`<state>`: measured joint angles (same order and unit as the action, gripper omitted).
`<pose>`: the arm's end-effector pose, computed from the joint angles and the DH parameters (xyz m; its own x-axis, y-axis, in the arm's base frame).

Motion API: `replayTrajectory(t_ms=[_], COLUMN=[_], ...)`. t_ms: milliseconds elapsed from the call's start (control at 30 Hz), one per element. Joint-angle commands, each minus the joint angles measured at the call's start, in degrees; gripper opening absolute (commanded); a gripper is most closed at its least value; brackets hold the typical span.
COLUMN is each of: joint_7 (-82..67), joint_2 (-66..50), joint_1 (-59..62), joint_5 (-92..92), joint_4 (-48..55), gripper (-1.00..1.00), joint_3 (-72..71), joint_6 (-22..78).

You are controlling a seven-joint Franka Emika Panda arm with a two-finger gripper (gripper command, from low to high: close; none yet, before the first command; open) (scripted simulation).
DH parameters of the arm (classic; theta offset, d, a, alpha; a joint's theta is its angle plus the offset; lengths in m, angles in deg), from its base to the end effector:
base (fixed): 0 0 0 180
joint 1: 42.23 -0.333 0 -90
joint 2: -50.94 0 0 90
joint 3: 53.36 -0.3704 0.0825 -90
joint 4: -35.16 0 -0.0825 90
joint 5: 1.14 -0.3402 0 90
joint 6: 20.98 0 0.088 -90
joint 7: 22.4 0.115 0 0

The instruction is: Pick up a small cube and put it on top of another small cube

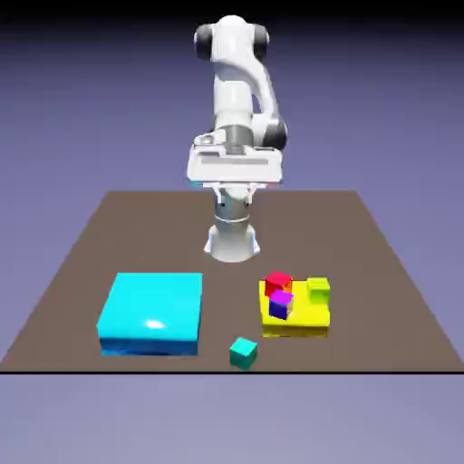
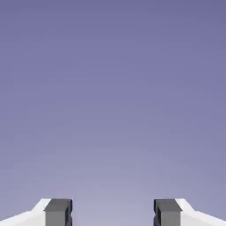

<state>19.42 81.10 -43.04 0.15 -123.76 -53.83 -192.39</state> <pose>0.3447 0.0097 0.5211 0.5710 -0.6359 0.5191 -0.4636 -0.7717 -0.4354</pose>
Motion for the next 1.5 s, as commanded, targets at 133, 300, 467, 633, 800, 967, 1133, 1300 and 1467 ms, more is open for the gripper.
replayTrajectory(t_ms=[133, 300, 467, 633, 800, 967, 1133, 1300, 1467], joint_7=[-2.65, -5.29, -7.94, -10.58, -13.23, -15.87, -18.31, -15.98, -16.14], joint_2=[-10.39, -20.77, -31.15, -41.53, -51.91, -62.3, -71.86, -74.9, -69.45], joint_1=[-0.5, -0.99, -1.49, -1.98, -2.48, -2.97, -3.43, -1.61, -4.77], joint_5=[5.36, 10.72, 16.08, 21.44, 26.8, 32.16, 37.1, 40.05, 34.64], joint_4=[8.62, 17.24, 25.86, 34.47, 43.09, 51.71, 59.65, 55.43, 58.27], gripper=[0.0, 0.0, 0.0, 0.0, 0.0, 0.0, 0.0, -1.0, -1.0], joint_3=[-1.95, -3.91, -5.86, -7.81, -9.76, -11.72, -13.51, -11.62, -15.59], joint_6=[10.74, 21.48, 32.22, 42.96, 53.7, 64.44, 74.33, 67.26, 76.27])
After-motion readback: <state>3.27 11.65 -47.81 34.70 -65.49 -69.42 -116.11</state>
